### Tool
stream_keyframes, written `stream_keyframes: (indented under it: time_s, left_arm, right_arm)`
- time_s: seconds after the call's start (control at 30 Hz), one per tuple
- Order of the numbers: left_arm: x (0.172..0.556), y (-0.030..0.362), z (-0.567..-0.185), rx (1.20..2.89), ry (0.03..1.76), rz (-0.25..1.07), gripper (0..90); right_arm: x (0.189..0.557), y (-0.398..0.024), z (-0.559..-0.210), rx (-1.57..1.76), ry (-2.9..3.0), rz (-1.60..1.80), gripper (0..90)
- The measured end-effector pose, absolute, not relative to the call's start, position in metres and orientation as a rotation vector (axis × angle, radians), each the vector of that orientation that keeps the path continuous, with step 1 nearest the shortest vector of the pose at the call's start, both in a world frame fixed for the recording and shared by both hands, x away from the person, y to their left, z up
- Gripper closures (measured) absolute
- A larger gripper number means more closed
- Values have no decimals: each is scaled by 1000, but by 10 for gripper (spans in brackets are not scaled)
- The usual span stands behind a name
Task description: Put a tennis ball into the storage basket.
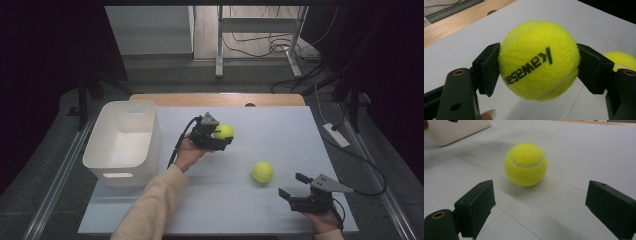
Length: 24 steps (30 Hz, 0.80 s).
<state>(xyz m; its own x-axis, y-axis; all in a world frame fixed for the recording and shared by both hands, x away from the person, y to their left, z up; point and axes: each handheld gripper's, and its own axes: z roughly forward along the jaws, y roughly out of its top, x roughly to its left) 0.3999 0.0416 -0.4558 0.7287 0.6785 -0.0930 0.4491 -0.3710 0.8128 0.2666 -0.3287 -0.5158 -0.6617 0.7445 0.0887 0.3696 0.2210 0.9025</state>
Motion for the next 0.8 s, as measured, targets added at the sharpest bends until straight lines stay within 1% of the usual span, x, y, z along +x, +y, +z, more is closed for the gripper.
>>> stream_keyframes:
  time_s: [0.8]
  left_arm:
    - [386, 52, -443, 1992, 827, 343, 268]
  right_arm:
    - [267, -328, -516, 1031, 2138, 1423, 84]
